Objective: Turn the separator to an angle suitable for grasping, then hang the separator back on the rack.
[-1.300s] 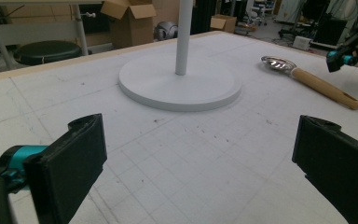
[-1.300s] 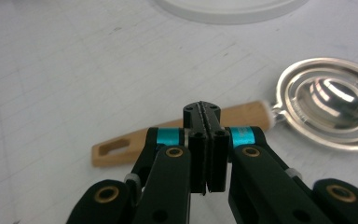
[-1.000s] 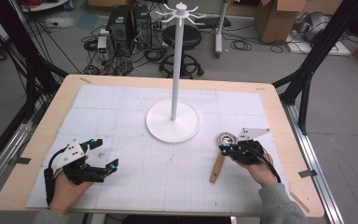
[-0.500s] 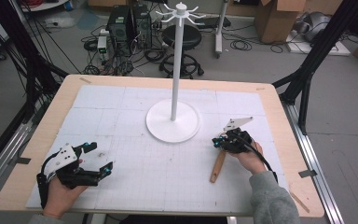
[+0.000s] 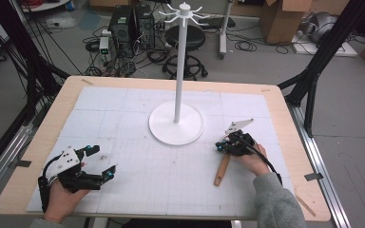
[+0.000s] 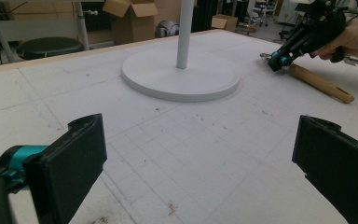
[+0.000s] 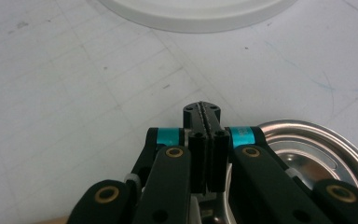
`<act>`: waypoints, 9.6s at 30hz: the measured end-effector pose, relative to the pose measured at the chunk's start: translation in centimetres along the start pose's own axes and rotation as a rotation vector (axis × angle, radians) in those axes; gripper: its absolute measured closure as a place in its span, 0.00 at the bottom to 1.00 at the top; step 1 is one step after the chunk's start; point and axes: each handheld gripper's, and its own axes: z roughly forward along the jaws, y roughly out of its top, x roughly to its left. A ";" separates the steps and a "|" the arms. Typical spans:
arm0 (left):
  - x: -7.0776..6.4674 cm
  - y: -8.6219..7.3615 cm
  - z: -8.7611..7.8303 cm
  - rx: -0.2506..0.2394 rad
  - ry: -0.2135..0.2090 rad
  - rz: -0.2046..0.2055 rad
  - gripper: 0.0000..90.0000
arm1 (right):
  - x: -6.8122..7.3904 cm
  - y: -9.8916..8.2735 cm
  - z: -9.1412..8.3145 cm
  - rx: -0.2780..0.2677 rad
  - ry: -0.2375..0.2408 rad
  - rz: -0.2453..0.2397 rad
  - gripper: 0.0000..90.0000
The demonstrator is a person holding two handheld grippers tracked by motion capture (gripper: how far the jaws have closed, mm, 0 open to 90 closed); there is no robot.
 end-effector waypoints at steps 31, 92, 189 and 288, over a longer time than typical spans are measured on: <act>0.0 0.1 0.5 0.010 -0.011 -0.002 0.04 | 0.1 -1.5 -1.2 0.016 -0.015 0.022 1.00; -0.2 0.5 3.2 0.016 -0.042 0.015 0.04 | 2.3 -9.0 -7.3 -0.024 -0.118 0.244 1.00; -0.5 0.5 2.5 0.023 -0.034 0.027 0.04 | 6.4 -5.6 -3.8 -0.053 -0.070 0.056 1.00; 0.2 -0.3 -0.3 0.012 0.000 -0.035 0.04 | -1.4 -2.4 -9.1 0.225 0.215 -0.269 0.06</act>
